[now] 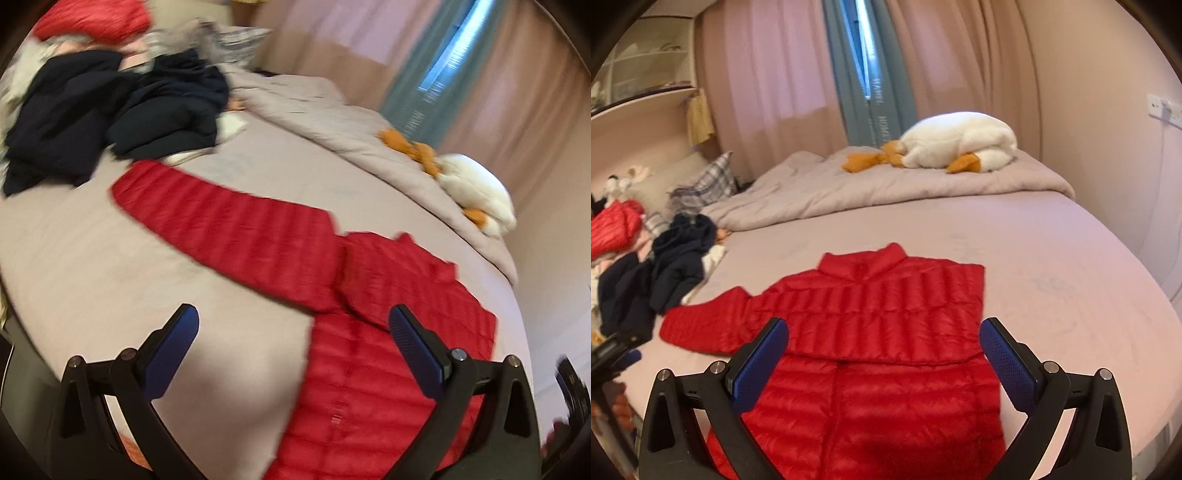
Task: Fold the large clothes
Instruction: 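Move the left tool to the other sleeve cuff and grasp it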
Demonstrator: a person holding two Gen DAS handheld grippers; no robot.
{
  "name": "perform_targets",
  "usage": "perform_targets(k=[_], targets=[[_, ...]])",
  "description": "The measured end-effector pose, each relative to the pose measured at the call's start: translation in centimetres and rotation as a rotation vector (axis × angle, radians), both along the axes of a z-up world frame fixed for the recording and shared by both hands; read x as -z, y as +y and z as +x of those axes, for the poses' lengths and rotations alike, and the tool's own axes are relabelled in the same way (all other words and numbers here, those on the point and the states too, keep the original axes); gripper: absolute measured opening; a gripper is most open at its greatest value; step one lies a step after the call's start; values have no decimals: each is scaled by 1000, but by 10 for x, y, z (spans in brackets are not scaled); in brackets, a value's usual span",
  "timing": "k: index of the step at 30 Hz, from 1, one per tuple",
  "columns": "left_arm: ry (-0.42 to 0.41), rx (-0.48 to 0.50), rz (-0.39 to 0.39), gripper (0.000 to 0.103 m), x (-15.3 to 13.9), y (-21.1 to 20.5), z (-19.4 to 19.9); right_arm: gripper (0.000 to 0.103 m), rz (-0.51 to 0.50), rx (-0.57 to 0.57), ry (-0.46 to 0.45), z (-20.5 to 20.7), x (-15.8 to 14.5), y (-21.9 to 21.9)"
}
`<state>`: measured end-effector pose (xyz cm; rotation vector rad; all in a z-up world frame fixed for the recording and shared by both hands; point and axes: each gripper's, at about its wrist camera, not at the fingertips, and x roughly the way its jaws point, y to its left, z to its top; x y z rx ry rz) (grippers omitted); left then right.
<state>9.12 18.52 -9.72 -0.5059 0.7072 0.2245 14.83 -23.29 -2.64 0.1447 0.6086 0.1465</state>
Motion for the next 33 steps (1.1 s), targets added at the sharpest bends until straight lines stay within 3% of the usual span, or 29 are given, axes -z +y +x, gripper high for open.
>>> perform_targets(k=[5,11,14,18,21,24,28,31,33], targets=[[27,-150,-36,103,19,49,-3,102,13,-17,-2,-8,9,9],[-4,-259,-168,101,47,126,8,102,7,-23,51,-4,18,18],[-17,-303,-220,90,57,159,20,102,11,-35,80,1,17,23],[28,-373,-208,72,76,202,41,102,4,-21,77,1,17,29],[6,-392,-286,71,90,228,50,102,3,-15,86,4,18,34],[13,-421,-333,65,100,245,54,102,5,-8,102,9,21,38],[48,-440,-294,63,106,253,65,102,1,-16,117,14,23,45],[31,-436,-399,63,121,264,72,102,-8,-16,114,14,22,48],[27,-444,-423,63,128,268,78,102,-11,-16,118,15,23,49]])
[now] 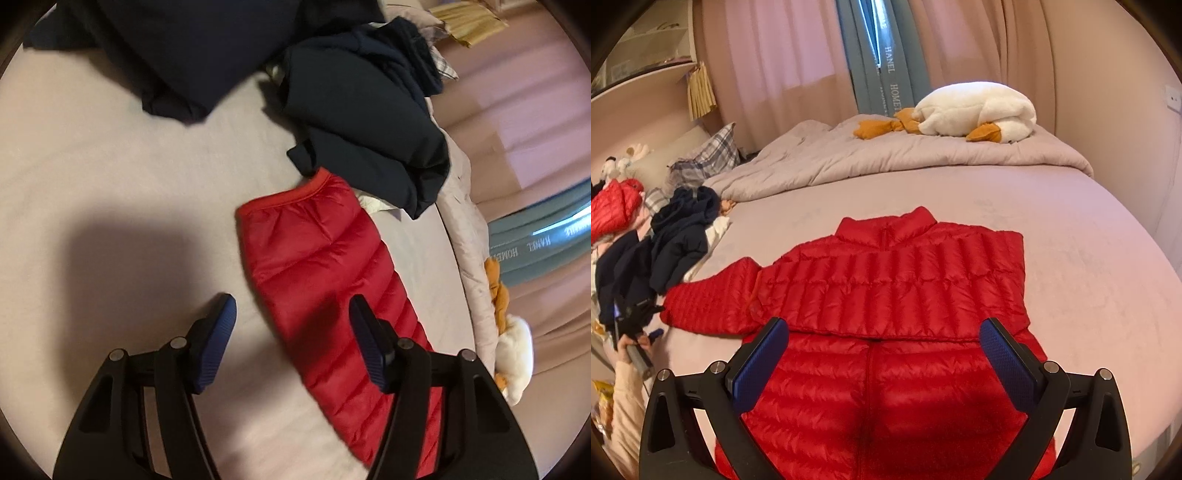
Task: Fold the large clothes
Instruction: 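Move the left tool to the other sleeve cuff and grasp it, then lift the sleeve cuff upward with the left tool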
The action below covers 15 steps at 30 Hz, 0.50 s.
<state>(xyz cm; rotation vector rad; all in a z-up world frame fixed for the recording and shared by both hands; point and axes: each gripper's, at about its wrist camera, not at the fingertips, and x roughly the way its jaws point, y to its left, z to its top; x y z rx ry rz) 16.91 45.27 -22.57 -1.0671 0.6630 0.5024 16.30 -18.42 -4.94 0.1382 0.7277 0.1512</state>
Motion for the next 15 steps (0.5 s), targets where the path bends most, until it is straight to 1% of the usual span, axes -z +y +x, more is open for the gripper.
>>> perform_targets(k=[2,5,6,7,8,10,12,14,15], targets=[[-14,-7,25,63,-1,0,3,102,0,7,12,2,0,-2],[-32,-12,8,62,0,2,8,102,-2,19,14,3,-2,-5],[-43,-16,2,55,1,4,9,102,-7,22,11,3,-4,-6],[-39,-20,-3,38,2,5,11,102,-15,24,8,3,-5,-6],[-12,-27,-9,31,4,7,12,102,-24,29,4,3,-6,-7],[2,-33,-7,19,6,10,12,102,-29,36,-3,2,-6,-9],[16,-41,-11,12,3,9,9,102,-19,46,-4,2,-6,-12],[21,-47,-3,9,-4,6,6,102,-4,53,9,4,-4,-15],[30,-51,23,8,-13,3,4,102,0,55,17,5,-3,-16]])
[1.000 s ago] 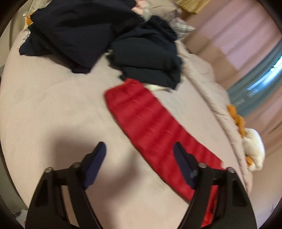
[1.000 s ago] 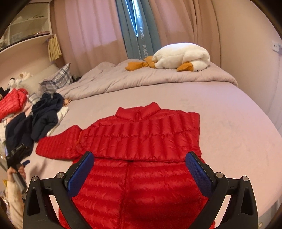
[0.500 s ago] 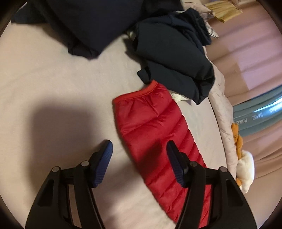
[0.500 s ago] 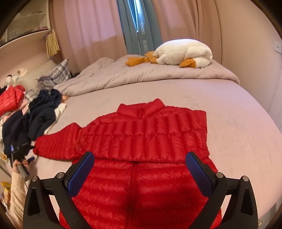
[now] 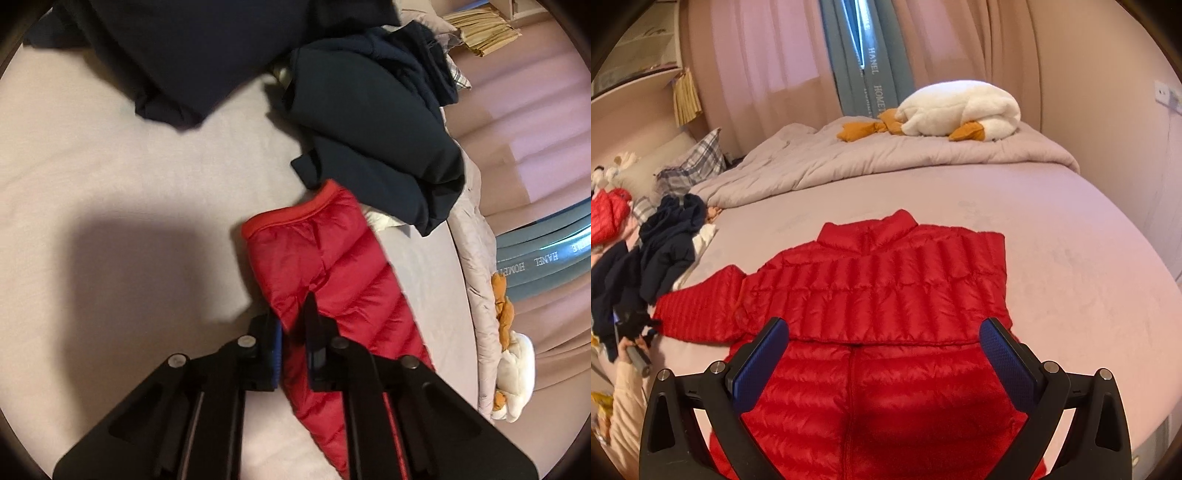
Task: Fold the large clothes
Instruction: 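Lift the sleeve cuff upward with the left tool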
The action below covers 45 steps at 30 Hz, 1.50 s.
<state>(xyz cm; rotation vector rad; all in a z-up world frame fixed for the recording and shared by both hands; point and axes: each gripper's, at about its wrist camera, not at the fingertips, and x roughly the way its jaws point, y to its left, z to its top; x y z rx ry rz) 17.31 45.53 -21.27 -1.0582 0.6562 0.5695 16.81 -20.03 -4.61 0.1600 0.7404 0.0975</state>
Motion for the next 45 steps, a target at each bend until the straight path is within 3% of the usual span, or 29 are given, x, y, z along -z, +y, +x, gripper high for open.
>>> perform_targets(k=[10,23,33,45], targets=[[-96,15,188,6,-90,-41,-14,102,26,6,-30,-9,-8,-12],[-220,134,397,6,-197,-132,-23,102,72,39,-74,-25,-10,-37],[-282,270,497,6,-242,-195,-19,102,111,76,-114,-41,-13,-58],[-330,471,553,6,-266,-276,-5,102,150,137,-133,-55,-11,-83]])
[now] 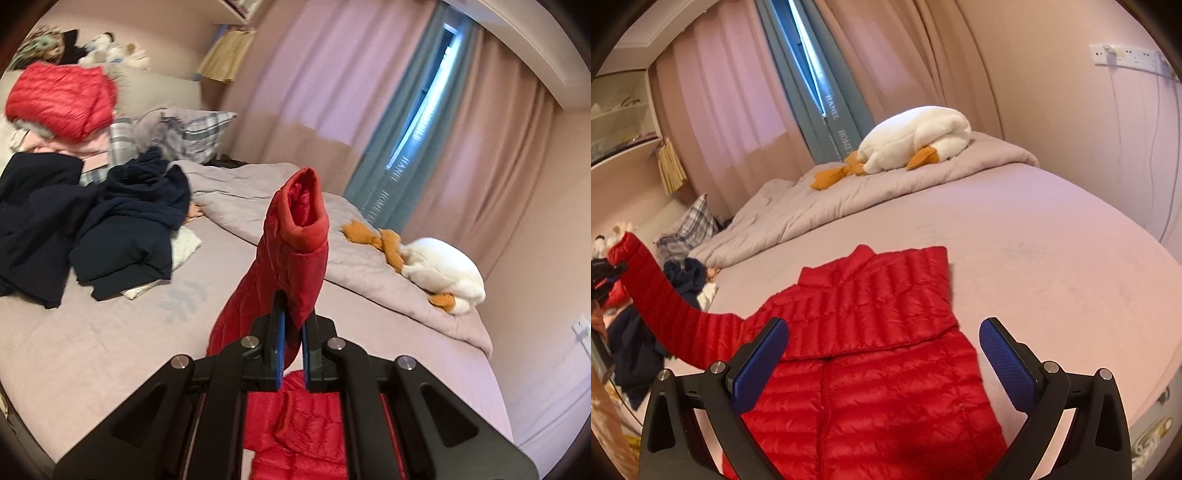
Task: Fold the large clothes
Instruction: 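Lift the sleeve cuff upward with the left tool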
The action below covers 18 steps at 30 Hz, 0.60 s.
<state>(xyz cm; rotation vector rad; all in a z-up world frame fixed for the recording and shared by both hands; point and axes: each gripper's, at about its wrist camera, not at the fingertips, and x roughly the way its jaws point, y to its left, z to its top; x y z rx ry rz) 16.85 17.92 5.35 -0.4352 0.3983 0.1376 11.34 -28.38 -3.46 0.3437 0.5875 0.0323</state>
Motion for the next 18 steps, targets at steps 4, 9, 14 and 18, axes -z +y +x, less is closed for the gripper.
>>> perform_targets(k=[4,9,14,18], targets=[[1,59,26,6,0,-24,4,102,14,14,4,-2,2,-7],[16,134,41,6,5,-52,9,102,15,23,6,-5,2,-13],[34,189,52,6,11,-78,14,102,15,28,1,-8,1,-17],[51,243,53,6,20,-103,17,102,22,34,6,-7,4,-20]])
